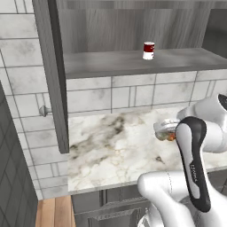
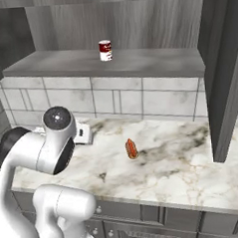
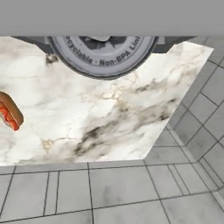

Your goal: Restock the canned food cabinet by taking the new fresh canned food from the counter and placing it in the cabinet. Then, take the old canned food from the cabinet and place it on the counter.

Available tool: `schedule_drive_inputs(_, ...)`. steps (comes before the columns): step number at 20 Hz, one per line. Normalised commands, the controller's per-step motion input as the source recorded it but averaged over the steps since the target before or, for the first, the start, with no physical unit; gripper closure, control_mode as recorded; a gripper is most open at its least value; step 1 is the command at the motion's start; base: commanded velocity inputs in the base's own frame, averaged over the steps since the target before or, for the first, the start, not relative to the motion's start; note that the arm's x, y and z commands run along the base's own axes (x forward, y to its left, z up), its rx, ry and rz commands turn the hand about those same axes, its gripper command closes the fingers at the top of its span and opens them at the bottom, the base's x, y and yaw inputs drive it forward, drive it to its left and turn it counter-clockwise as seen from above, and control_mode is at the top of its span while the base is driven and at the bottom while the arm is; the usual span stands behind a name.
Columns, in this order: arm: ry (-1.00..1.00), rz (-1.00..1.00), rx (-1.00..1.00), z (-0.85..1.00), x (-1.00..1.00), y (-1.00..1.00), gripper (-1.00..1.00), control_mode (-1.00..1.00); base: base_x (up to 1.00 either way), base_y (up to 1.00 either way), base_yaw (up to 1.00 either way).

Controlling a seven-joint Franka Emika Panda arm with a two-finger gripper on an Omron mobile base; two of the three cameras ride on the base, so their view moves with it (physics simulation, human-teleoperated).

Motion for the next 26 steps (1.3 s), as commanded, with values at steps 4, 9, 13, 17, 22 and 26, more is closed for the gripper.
schedule_drive_inputs(4, -0.34, 0.0, 0.02, 1.0, -0.01, 0.26, 1.0, -1.0, 0.0, 0.0, 0.0)
schedule_drive_inputs(9, -0.27, 0.0, 0.0, 1.0, 0.03, 0.41, 1.0, -1.0, 0.0, 0.0, 0.0)
schedule_drive_inputs(13, -0.1, 0.0, -0.01, 1.0, 0.23, 0.4, 1.0, -1.0, 0.0, 0.0, 0.0)
schedule_drive_inputs(17, 0.01, 0.0, -0.02, 1.0, 0.26, 0.24, 1.0, -1.0, 0.0, 0.0, 0.0)
schedule_drive_inputs(22, 0.05, 0.0, 0.0, 0.83, 0.25, 0.03, 1.0, -1.0, 0.0, 0.0, 0.0)
schedule_drive_inputs(26, 0.0, 0.0, 0.0, 0.0, 0.28, 0.0, 1.0, -1.0, 0.0, 0.0, 0.0)
